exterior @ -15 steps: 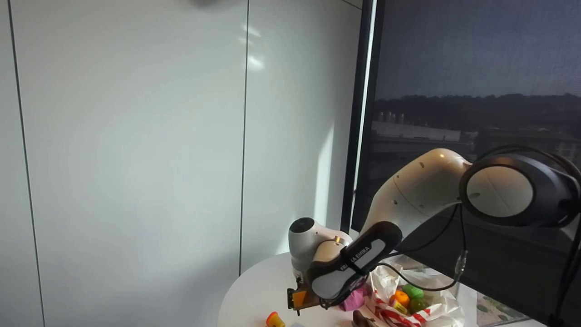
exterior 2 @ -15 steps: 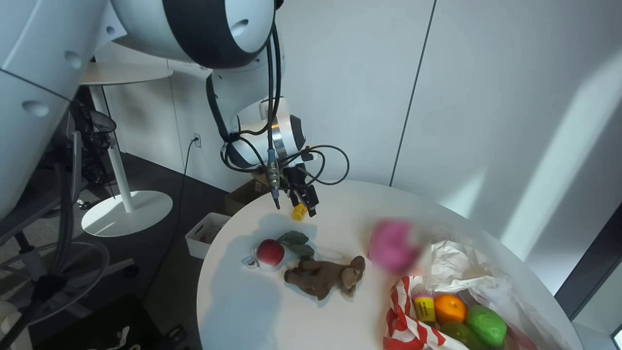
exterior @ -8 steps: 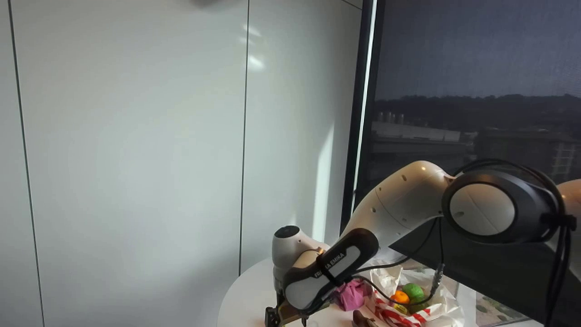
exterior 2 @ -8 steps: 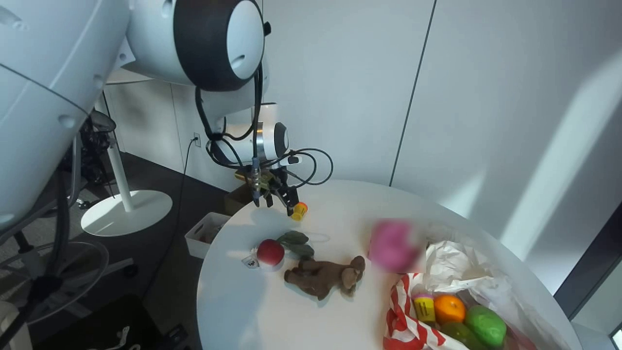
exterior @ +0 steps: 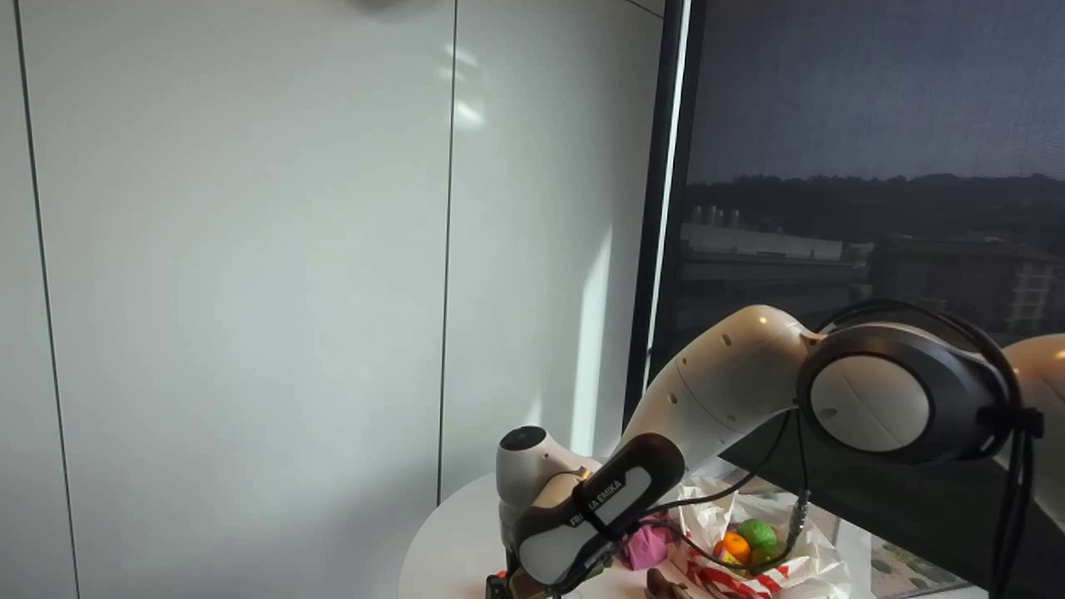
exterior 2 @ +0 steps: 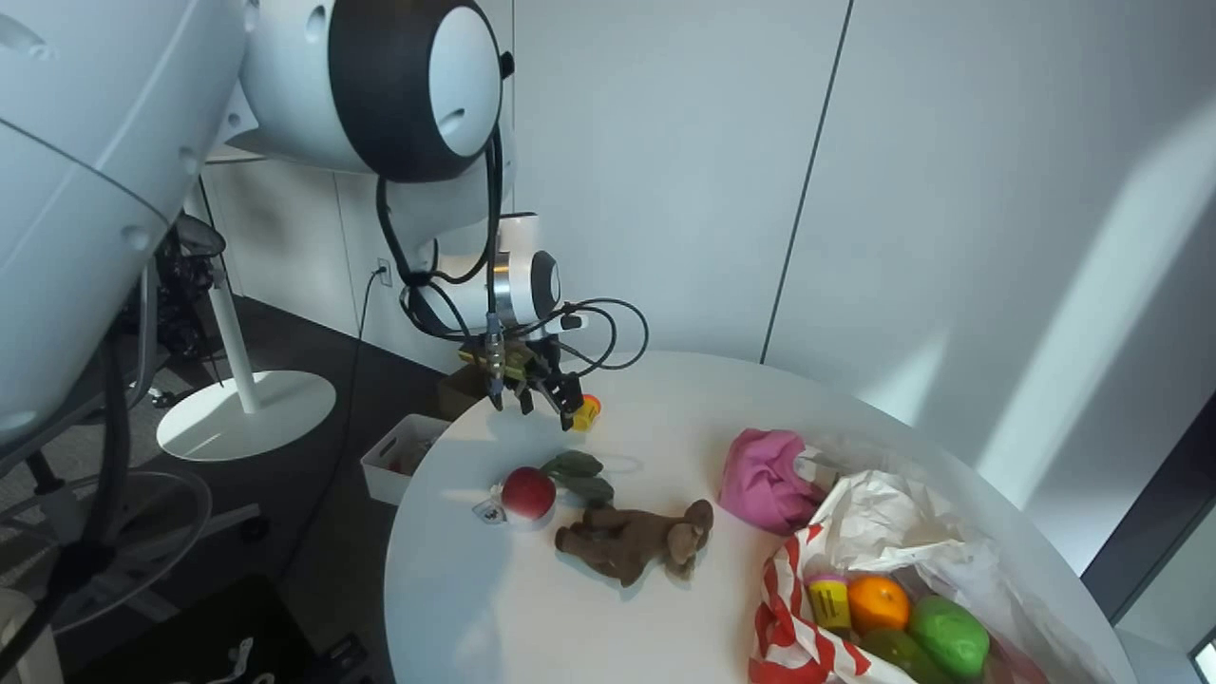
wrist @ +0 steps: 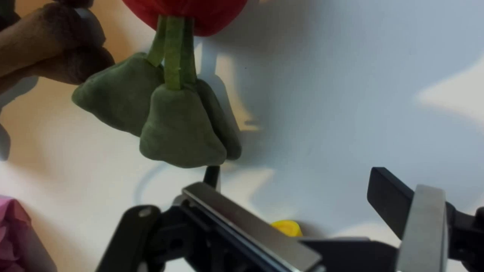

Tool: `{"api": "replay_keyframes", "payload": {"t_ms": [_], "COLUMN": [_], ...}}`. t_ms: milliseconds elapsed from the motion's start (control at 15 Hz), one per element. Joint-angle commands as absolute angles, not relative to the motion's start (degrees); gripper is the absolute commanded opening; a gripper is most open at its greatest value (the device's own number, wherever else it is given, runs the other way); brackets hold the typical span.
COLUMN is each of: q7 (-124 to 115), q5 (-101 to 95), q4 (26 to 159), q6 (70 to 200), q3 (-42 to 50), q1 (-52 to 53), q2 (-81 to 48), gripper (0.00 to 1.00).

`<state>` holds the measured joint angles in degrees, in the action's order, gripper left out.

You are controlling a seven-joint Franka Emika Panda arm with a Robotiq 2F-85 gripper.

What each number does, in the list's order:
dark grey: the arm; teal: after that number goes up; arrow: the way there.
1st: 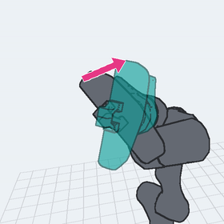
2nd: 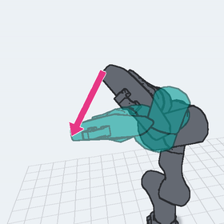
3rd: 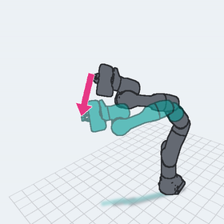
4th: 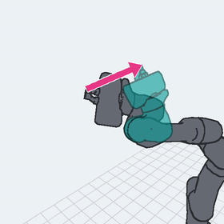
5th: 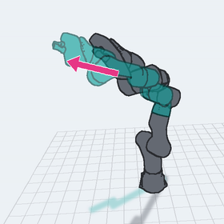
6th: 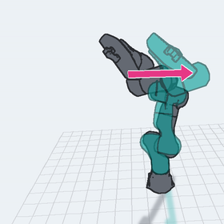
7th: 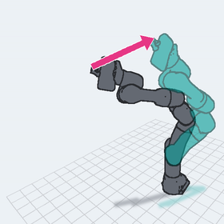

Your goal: Put the orange, avocado, apple and two yellow containers in the plastic bag.

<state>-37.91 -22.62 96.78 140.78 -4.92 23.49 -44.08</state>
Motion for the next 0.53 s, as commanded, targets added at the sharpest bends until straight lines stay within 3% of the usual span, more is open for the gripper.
{"api": "replay_keyframes", "payload": {"t_ms": [0, 467], "q7": [-34.7, -29.2], "q5": [-20.1, -16.9], "q4": [93.5, 82.7], "q6": [142.5, 138.8], "q3": [-3.0, -1.9], "q1": [25.4, 27.0], "q2": [-47.3, -53.9], "gripper": [1.00, 1.00]}}
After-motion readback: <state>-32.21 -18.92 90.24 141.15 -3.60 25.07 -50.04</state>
